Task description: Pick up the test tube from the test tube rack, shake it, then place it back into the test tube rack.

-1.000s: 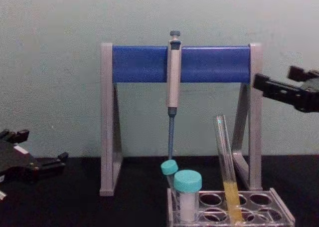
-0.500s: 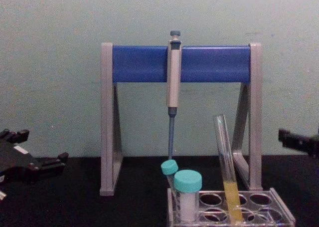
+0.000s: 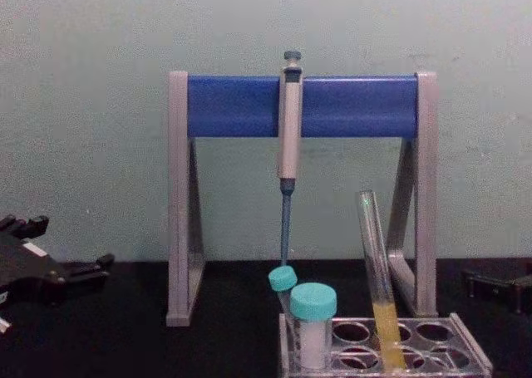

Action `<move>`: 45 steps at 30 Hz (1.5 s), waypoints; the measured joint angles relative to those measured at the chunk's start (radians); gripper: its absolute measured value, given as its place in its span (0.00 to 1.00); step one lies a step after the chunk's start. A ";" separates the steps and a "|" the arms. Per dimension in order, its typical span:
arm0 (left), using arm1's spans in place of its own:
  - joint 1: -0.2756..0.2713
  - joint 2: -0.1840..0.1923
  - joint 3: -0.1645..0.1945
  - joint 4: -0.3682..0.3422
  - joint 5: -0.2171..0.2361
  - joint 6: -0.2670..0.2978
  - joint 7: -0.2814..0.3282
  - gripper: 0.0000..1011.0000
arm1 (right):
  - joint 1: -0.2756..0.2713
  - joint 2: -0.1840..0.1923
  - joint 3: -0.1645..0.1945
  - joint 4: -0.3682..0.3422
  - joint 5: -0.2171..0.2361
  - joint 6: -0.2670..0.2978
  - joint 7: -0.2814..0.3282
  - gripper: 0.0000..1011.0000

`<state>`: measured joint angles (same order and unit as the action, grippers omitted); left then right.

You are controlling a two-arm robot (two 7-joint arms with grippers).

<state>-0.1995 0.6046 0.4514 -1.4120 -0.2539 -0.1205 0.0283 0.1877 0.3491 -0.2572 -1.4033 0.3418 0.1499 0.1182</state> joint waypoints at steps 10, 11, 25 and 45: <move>0.000 0.000 0.000 0.000 0.000 0.000 0.000 0.99 | -0.002 0.001 0.000 -0.007 0.000 -0.001 -0.006 0.99; 0.000 0.000 0.000 0.000 0.000 0.000 0.000 0.99 | -0.003 0.001 0.000 -0.007 0.000 -0.001 -0.006 0.99; 0.000 0.000 0.000 0.000 0.000 0.000 0.000 0.99 | -0.004 0.003 -0.001 -0.010 -0.001 -0.002 -0.008 0.99; 0.000 0.000 0.000 0.000 0.000 0.000 0.000 0.99 | -0.005 0.003 -0.001 -0.012 -0.001 -0.002 -0.009 0.99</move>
<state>-0.1995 0.6047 0.4514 -1.4120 -0.2539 -0.1205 0.0282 0.1829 0.3519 -0.2585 -1.4149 0.3408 0.1477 0.1088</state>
